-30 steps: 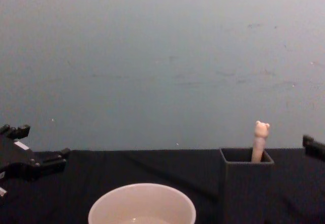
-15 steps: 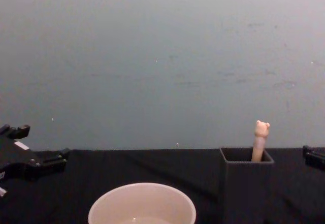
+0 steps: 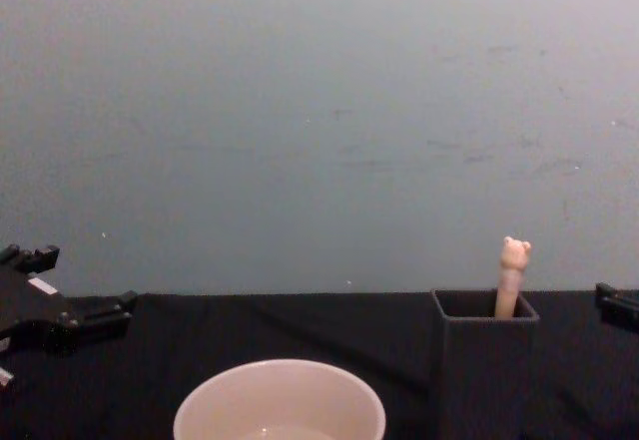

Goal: Pick up the stirring spoon with one hand, stir inside the cup, then place it back in its original position.

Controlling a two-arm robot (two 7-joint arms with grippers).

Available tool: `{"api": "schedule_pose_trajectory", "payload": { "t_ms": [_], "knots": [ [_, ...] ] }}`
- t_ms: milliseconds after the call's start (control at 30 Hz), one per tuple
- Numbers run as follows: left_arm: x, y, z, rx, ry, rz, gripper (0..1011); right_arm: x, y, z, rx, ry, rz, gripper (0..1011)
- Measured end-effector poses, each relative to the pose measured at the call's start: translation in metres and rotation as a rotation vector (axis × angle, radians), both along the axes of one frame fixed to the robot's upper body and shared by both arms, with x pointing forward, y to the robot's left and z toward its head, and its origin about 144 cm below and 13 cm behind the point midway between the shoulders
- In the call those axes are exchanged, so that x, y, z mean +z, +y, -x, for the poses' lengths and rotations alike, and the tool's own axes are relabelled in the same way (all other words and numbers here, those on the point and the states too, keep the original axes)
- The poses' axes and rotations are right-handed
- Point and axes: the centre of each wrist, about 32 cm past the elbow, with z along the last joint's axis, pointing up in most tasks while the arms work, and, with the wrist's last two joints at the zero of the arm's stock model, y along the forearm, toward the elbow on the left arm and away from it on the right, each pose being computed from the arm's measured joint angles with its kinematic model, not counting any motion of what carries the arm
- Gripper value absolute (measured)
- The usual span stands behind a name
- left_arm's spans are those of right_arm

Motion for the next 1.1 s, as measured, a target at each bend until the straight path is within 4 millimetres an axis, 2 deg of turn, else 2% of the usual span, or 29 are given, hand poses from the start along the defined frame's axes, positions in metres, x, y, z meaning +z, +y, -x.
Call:
{"api": "schedule_pose_trajectory", "payload": {
  "t_ms": [1100],
  "knots": [
    [0.0000, 0.0000, 0.0000, 0.000, 0.000, 0.000, 1001, 0.0004, 0.0001, 0.0000, 0.000, -0.002, -0.002, 1000]
  ]
}}
